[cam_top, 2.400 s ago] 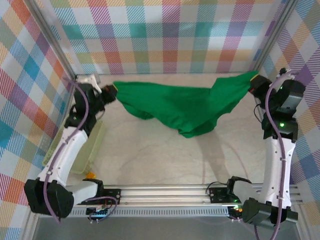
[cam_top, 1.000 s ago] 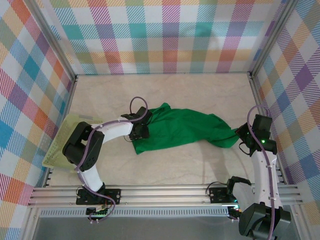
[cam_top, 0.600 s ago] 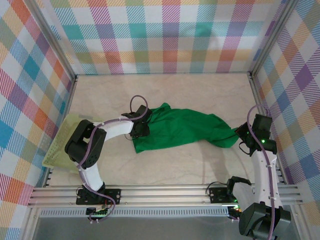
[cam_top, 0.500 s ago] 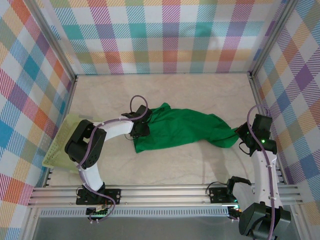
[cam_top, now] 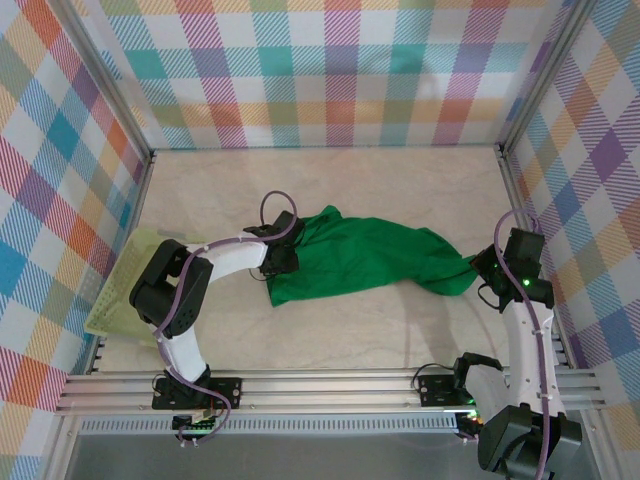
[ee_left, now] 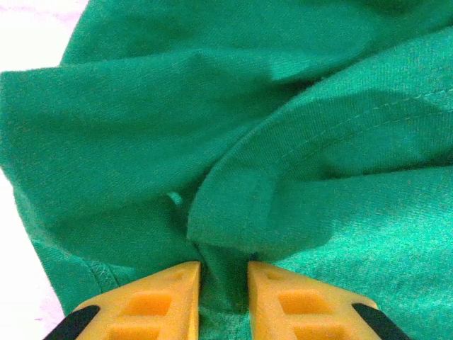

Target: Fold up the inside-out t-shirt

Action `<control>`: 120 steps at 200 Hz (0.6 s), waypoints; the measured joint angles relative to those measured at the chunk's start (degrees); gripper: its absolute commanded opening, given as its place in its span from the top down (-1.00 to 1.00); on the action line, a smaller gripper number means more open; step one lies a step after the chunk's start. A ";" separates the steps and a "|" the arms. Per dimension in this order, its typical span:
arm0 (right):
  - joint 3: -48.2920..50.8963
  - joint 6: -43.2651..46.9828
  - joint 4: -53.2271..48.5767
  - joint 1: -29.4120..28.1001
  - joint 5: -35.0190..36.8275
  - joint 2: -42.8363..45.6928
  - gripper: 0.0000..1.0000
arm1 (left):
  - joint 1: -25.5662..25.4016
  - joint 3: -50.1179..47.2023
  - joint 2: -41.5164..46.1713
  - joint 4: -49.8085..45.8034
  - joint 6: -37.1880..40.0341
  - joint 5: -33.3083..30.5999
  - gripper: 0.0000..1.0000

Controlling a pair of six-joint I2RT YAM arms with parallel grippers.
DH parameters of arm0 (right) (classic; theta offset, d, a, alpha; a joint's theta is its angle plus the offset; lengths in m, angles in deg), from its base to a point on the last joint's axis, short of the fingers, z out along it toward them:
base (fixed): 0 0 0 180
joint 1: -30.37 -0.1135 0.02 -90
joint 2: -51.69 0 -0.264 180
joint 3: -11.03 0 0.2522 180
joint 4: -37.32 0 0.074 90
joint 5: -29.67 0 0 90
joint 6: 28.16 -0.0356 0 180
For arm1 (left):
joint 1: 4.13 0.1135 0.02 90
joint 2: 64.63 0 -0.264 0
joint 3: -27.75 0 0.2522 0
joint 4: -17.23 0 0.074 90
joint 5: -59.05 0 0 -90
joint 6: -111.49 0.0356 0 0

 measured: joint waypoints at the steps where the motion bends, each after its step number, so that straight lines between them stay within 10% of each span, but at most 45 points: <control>1: 0.00 0.00 0.02 0.00 0.00 0.00 1.00 | 0.00 0.00 0.00 0.00 0.02 -0.02 0.54; 120: 0.00 0.92 0.02 0.00 -1.03 -1.07 1.00 | -1.25 1.20 0.00 -1.92 0.98 -3.50 0.51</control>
